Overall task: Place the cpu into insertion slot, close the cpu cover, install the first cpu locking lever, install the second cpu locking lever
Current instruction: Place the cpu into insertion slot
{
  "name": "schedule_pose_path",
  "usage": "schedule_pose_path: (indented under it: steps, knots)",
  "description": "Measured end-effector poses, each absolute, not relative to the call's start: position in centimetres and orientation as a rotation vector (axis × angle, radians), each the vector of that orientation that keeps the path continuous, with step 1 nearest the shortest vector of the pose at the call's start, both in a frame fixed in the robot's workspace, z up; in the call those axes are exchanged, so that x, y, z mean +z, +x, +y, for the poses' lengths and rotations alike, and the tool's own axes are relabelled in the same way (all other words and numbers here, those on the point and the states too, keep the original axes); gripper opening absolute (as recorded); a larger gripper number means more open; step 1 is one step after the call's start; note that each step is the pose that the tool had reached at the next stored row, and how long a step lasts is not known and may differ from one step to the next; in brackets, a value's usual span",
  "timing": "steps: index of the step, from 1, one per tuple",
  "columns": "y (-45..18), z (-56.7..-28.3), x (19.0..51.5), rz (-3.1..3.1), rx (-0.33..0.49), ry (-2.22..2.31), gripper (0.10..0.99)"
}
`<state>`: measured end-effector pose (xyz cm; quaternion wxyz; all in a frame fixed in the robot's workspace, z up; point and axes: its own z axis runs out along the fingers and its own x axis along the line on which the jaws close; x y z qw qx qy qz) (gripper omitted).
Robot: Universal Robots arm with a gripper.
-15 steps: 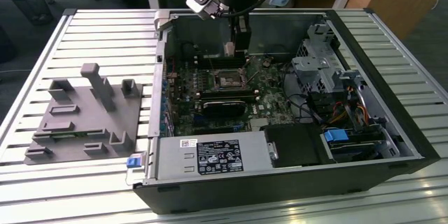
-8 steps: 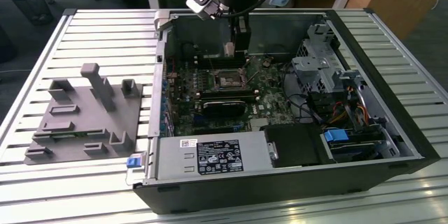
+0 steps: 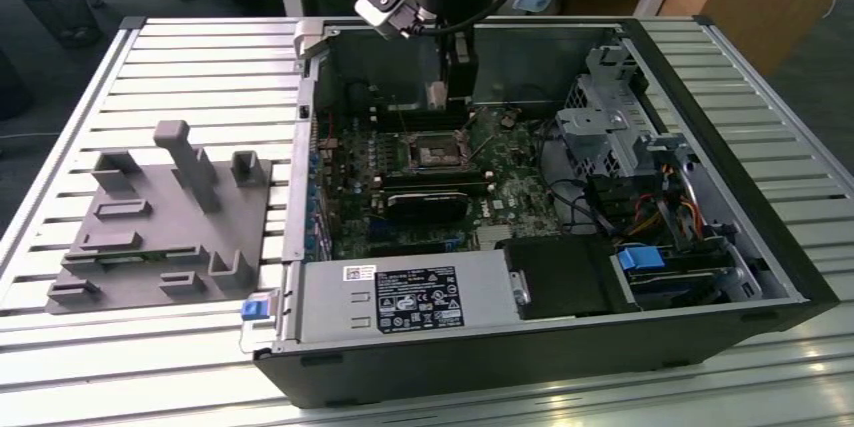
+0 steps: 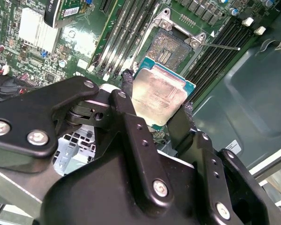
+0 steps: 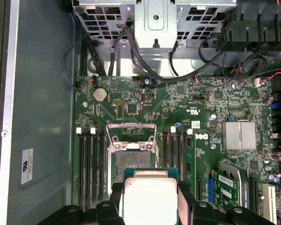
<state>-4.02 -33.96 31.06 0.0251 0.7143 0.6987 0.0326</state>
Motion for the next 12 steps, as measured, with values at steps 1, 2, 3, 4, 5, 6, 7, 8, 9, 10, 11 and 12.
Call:
schedule_pose_path:
  steps: [1,2,3,4,5,6,7,8,9,10,11,12]
  knots:
    - [-4.0,-34.0,31.0,2.159,0.100,2.210,0.541]
    - [-4.1,-34.0,30.9,2.156,0.100,2.213,0.541]
    - [-4.1,-34.0,30.8,2.152,0.100,2.216,0.541]
    - [-4.1,-34.0,30.7,2.149,0.100,2.219,0.541]
    - [-4.1,-33.9,30.6,2.149,0.100,2.220,0.541]
    - [-4.1,-33.9,30.5,2.149,0.100,2.219,0.541]
    - [-4.1,-33.9,30.3,2.152,0.100,2.217,0.541]
    - [-4.1,-33.9,30.2,2.162,0.100,2.208,0.541]
    - [-4.1,-33.9,30.0,2.178,0.101,2.192,0.541]
    - [-4.1,-33.9,29.9,2.191,0.101,2.180,0.541]
    - [-4.1,-33.9,29.7,2.205,0.102,2.166,0.541]
    - [-4.1,-33.9,29.5,2.214,0.102,2.157,0.541]
